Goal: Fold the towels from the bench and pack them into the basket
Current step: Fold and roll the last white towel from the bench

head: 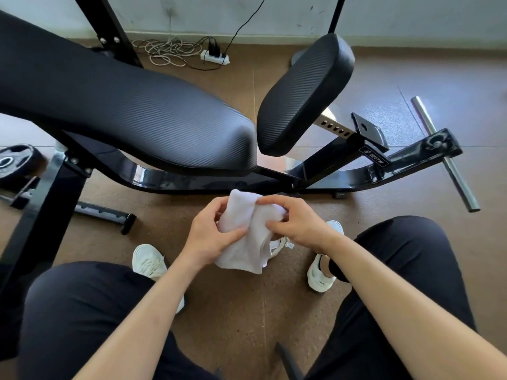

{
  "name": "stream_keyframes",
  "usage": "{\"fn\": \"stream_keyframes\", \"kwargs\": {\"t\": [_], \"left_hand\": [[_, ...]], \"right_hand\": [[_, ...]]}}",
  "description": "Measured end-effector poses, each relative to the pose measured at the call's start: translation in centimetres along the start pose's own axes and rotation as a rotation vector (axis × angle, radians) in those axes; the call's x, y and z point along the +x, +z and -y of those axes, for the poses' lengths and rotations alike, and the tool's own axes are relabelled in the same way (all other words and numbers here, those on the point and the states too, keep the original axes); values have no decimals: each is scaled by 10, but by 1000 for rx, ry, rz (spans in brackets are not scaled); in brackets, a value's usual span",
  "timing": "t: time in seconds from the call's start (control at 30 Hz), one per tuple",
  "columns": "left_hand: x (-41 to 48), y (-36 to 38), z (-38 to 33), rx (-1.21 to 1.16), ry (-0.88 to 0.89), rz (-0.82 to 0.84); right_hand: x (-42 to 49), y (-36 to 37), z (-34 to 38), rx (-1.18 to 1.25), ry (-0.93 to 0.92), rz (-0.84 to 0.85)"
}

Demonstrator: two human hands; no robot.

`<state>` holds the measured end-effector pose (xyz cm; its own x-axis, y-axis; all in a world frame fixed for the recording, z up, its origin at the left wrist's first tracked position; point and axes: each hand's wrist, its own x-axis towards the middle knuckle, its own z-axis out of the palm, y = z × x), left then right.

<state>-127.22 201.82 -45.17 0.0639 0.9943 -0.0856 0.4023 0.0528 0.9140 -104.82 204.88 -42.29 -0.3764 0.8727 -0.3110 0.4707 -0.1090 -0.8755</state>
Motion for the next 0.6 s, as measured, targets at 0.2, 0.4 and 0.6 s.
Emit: {"fn": "stream_keyframes", "kwargs": {"t": [0.2, 0.4, 0.6], "left_hand": [[-3, 4, 3, 229, 228, 46], [-8, 13, 4, 393, 342, 64], [-10, 17, -1, 445, 437, 120]], "right_hand": [[1, -8, -2, 118, 76, 113], [-4, -9, 4, 268, 281, 110], [-5, -2, 5, 331, 327, 38]]}}
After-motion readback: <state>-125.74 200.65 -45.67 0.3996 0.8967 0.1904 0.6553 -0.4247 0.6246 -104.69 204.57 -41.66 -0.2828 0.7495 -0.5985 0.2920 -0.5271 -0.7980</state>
